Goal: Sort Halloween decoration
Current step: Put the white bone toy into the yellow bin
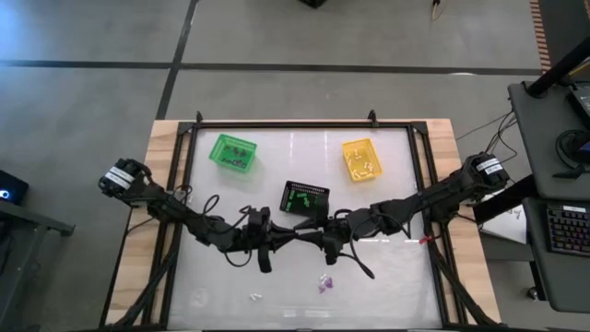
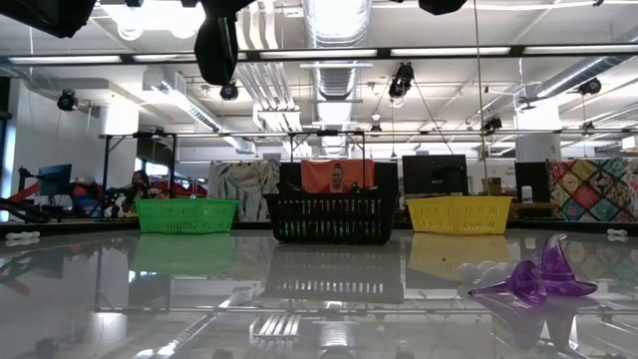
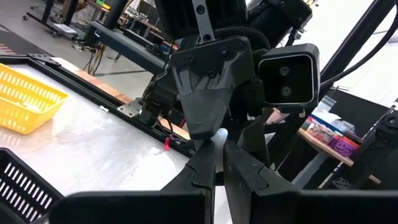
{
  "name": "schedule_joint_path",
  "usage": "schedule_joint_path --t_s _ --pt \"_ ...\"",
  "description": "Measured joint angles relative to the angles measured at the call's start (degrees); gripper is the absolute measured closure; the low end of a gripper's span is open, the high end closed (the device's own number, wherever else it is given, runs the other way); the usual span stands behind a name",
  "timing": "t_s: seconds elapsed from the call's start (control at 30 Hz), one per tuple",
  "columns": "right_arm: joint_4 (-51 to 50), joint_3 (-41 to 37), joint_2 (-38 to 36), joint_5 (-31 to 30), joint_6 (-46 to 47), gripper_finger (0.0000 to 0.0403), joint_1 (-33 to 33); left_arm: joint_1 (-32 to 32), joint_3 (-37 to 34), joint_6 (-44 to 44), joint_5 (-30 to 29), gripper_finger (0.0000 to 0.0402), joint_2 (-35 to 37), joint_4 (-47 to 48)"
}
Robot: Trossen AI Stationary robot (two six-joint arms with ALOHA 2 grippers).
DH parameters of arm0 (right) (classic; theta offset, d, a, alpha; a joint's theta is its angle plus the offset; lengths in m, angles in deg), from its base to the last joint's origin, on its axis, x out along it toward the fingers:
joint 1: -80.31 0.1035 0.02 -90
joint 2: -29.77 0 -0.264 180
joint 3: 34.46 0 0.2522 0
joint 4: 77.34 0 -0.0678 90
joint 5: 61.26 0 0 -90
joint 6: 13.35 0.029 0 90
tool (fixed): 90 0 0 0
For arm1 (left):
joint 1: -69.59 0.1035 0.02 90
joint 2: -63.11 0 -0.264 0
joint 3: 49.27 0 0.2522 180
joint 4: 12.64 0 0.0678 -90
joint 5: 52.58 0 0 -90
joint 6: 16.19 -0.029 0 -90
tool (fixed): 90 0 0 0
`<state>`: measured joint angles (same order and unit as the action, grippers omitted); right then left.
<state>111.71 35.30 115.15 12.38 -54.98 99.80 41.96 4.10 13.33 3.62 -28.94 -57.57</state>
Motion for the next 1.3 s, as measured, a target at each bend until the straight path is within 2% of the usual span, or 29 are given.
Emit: schedule_joint_path --t_s 0.23,0.63,1.03,1.3 --pt "0.0 0.0 0.0 -0.1 -0.6 0.0307 0.0 0.0 0.0 -0.1 -0.1 0.0401 0.0 0.0" --pt "0.2 0.0 0.0 -1.9 -1.3 0.0243 0.0 0.0 0.0 -0.3 -0.2 0.0401 0.0 0.4" --pt "0.5 0.0 0.0 -2.4 -2.1 0.024 0.4 0.1 0.0 -0.4 -0.1 0.0401 0.1 0.8" --pt "0.6 0.0 0.0 -5.3 -4.9 0.024 1.6 0.1 0.0 -0.5 0.0 0.0401 0.1 1.2"
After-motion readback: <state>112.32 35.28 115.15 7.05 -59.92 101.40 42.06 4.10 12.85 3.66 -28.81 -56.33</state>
